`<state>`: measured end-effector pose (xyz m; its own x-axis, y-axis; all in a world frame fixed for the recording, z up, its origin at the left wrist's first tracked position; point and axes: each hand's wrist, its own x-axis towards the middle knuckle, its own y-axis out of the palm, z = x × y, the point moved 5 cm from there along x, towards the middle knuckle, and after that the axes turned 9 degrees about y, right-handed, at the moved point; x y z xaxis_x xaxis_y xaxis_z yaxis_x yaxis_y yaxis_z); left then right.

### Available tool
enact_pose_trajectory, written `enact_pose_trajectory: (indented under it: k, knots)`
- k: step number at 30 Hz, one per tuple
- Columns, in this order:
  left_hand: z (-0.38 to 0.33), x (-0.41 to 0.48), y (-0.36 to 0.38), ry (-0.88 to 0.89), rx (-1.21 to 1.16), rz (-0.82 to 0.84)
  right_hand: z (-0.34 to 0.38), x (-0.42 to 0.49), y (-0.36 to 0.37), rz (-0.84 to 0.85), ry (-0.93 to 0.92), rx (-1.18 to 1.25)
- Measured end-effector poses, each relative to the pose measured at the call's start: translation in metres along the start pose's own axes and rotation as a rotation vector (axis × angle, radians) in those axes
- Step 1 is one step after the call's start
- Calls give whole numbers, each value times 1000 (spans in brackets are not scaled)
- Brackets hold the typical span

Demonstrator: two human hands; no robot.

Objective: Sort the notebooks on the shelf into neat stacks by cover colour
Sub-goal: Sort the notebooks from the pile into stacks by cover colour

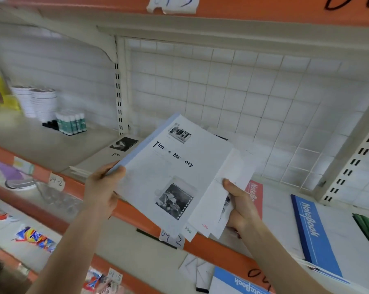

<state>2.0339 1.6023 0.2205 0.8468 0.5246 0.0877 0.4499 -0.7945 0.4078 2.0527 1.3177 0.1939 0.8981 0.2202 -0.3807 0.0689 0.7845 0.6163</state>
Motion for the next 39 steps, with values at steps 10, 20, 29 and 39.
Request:
enact_pose_trajectory:
  k: [10, 20, 29, 39]
  knots:
    - [7, 44, -52, 15, 162, -330, -1, 19, 21, -43, 32, -36]
    - [15, 53, -54, 167, 1213, -176, 6, 29, 12, -114, -47, -180]
    - [40, -5, 4, 335, 1682, 395, 9, 38, 4, -172, -32, -216]
    - [56, 11, 5, 418, 1765, 488, 13, 34, 5, -175, -39, -177]
